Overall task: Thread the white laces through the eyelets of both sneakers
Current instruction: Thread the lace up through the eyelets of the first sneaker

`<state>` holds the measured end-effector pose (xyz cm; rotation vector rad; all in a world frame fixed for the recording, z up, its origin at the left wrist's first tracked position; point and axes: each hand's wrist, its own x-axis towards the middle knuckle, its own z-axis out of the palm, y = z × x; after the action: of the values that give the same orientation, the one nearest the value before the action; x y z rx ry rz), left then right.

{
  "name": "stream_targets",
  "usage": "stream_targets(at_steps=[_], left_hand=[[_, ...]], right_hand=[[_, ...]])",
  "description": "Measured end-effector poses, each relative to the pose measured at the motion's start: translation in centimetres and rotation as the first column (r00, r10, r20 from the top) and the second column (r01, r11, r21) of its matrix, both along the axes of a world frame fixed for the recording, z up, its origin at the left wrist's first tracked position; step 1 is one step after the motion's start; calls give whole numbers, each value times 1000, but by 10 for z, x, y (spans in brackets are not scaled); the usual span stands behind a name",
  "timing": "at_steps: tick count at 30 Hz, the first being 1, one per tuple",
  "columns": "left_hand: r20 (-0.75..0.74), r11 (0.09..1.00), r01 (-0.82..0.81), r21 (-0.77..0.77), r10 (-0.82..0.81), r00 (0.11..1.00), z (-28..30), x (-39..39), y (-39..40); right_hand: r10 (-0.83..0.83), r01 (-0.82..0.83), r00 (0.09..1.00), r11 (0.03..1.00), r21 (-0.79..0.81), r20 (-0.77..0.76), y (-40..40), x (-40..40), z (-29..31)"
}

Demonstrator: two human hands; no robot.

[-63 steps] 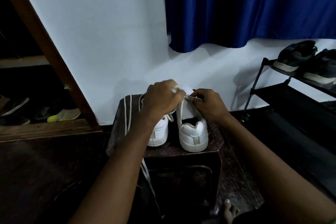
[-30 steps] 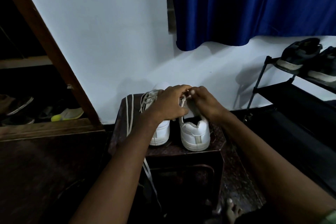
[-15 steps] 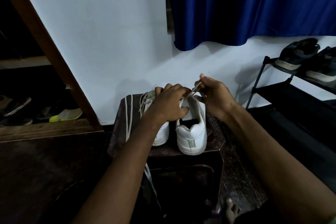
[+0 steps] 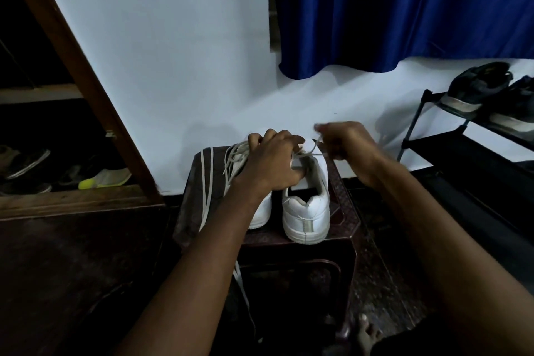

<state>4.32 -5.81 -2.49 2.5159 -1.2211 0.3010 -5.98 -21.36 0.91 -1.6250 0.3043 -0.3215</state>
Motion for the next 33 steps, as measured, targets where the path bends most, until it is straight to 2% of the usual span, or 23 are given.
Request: stream_targets(at_steps=[1,2,3,8,10,12,15,19,20,21,23,25,26,27,28,29,30,31,32,33], left_hand=[[-4,1000,-3,1,3,1000,0,0,0],[-9,1000,-6,-1,6,1000,-1,0,0],[-15,1000,-9,-5,8,1000,-2,1,0],[-42,999,-12,-30,11,999,0,0,0],[-57,1000,-7,-26,5,998,0,0,0],[-63,1000,-1,-21,0,998,-1,1,0],[-80,1000,-4,-3,4,997,1,2,1],[-116,1000,1,15,1,993,2,1,2],[-120,1000,0,20,2,993,2,1,3],[-122,1000,-1,22,4,992,2,1,3],[-115,1000,-10,16,12,993,0,3,3],[-101,1000,-25,7,26,995,-1,5,3],[-91,1000,-29,4,29,995,-2,5,3],[-79,999,-32,3,32,996,-2,6,2],[-74,999,-35,2,35,997,-3,6,1],[-78,999,-37,-1,37,996,-3,6,1],[-82,999,-37,-8,36,996,-3,6,0],[-85,999,-37,-14,36,996,-3,6,0],[-87,999,-36,-15,34,996,-3,6,0],[-90,999,-33,-11,32,995,-3,5,0]], right_hand=[[20,-38,997,968,-250,-74,1,-1,-4],[45,-80,994,921,-380,-100,3,-1,-7],[70,-96,994,909,-405,-78,5,0,-8],[132,-95,985,949,-302,107,6,0,-1],[108,-68,988,944,-324,108,5,1,-4],[68,-47,997,907,-419,34,3,3,-10],[-25,-39,996,750,-661,-88,11,7,-18],[-137,42,990,494,-868,-30,33,15,-33],[-151,61,989,455,-888,-9,35,17,-36],[-158,87,987,458,-885,15,34,18,-38],[-144,127,988,577,-807,53,29,19,-40],[-117,161,987,788,-595,113,26,20,-38],[-112,167,979,917,-362,167,24,21,-35],[-115,128,967,991,-43,227,22,20,-28],[-105,21,956,956,291,275,20,18,-19],[-89,-105,943,837,538,322,16,16,-12],[-87,-163,940,735,658,331,13,14,-9],[-84,-138,955,726,673,286,10,13,-6],[-101,-45,971,812,582,216,8,13,-7],[-138,66,977,919,388,161,9,12,-9]])
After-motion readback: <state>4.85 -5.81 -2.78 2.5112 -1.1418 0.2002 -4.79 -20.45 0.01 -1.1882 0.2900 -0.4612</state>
